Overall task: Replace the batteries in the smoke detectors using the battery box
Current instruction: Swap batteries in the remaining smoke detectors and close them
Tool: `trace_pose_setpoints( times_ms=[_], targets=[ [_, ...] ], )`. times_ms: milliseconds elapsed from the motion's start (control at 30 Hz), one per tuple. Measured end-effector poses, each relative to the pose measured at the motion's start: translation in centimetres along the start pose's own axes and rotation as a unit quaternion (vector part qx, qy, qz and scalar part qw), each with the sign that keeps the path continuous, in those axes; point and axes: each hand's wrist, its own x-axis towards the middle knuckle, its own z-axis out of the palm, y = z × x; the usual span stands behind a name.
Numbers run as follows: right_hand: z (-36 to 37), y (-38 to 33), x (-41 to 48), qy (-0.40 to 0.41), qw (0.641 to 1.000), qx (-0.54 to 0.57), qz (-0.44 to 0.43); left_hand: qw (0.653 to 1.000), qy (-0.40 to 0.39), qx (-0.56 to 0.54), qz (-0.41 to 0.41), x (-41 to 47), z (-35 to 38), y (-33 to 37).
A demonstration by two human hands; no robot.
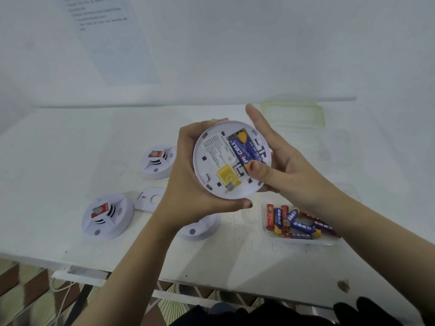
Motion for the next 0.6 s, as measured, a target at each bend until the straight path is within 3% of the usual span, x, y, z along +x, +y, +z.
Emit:
trace_pose_setpoints(
  times_ms=[367, 600],
  targets=[
    [3.7, 1.2, 2.6, 0.025, 0.998, 0.05, 0.03, 0.999, 0.031, 0.001, -0.03, -1.8, -3.4, -0.9],
    [8.3, 1.8, 6.1, 0.057, 0.997, 0.01, 0.055, 0.998, 0.041, 0.0, -0.057, -3.5, -8.2, -1.6]
  ],
)
